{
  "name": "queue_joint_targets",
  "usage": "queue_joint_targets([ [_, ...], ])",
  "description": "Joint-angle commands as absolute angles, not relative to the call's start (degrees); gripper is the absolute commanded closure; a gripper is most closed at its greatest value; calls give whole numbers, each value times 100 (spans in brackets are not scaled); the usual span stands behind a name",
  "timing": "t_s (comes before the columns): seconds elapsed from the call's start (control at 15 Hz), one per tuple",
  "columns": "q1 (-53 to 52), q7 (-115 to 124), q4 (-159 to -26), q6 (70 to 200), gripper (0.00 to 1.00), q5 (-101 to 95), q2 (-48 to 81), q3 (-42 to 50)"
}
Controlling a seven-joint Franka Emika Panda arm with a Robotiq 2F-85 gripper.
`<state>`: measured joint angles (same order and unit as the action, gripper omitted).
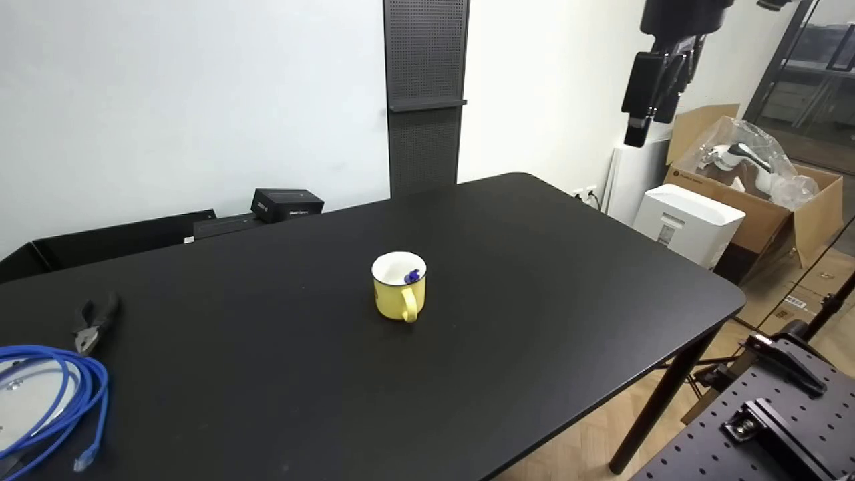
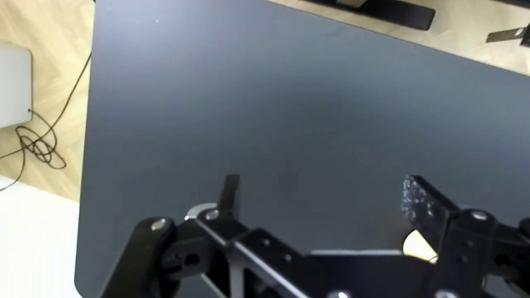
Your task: Take the marker out of the mug and put it on the table
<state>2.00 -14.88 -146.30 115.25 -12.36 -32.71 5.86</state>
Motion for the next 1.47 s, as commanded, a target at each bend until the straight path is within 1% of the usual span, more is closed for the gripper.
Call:
queue_joint_targets([
  [0.0,239,-1044,-14094,12204,0,-1506,-2485,312],
  [0.2,158,-830,-13842,12692,0,-1496,-2039,89],
  [0.53,-142,-712,-13548,13072,0,-1200,-1422,-232],
  [0.6,-193,-655,-13509,13116,0,-1144,-1328,-286],
  [0.67,-128,-864,-13760,13100,0,-1230,-1594,-196],
  [1.0,-124,-878,-13762,13124,0,-1258,-1496,-191],
  [1.4,-427,-1060,-13681,13346,0,-1224,-715,-443],
])
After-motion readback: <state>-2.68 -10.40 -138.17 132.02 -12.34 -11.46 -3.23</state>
